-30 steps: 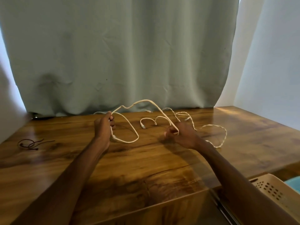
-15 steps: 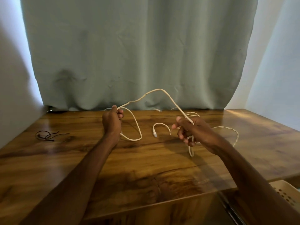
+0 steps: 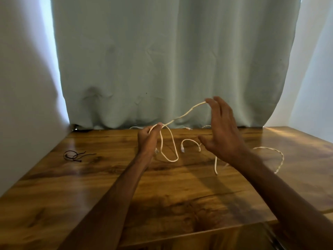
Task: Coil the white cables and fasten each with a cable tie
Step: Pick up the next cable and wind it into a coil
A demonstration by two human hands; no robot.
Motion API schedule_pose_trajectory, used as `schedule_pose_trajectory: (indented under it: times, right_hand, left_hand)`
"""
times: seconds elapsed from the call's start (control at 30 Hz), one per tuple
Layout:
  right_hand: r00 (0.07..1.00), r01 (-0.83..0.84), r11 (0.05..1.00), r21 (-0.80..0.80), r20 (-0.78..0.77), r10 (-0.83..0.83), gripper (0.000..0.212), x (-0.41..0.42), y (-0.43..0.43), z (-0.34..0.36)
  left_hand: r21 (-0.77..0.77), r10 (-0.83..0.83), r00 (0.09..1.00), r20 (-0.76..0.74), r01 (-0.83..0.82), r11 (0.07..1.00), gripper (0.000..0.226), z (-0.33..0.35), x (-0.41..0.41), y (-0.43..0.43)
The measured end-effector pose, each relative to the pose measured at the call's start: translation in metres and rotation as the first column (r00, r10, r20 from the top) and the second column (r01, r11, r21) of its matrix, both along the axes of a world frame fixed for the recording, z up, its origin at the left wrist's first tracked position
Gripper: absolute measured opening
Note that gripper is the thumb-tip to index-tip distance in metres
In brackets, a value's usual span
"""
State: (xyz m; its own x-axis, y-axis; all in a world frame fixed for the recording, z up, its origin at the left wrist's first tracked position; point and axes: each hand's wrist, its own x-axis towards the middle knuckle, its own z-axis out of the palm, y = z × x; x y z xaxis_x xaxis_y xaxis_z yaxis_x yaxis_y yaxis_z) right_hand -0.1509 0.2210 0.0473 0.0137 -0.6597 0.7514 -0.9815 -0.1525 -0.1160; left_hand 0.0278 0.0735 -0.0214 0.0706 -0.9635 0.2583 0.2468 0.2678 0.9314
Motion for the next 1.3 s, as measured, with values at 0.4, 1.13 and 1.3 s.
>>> schedule_pose_trajectory:
  times: [0.4,1.13,1.3]
  right_hand:
    - [0.827,-0.093,0.985,0.149,-0.54,0.159,0.071,0.08,-0.064,-0.02]
    - [0.715,-0.349,0.933,0.091,0.67,0.203,0.04,-0.041,-0.092,-0.006]
    - [0.903,-0.347,0.905,0.245,0.349,0.251,0.047,-0.006,-0.093,0.014]
  left_hand:
    - [0.101,-0.209,0.964,-0.166,0.228,0.969,0.048,0.007,-0.005,0.003]
    - [0.029,-0.168,0.96,-0.223,0.179,0.983,0.018,0.005,0.007,-0.003]
    - [-0.022,-0.341,0.924,-0.17,0.343,0.939,0.021,0.007,0.006,0.003]
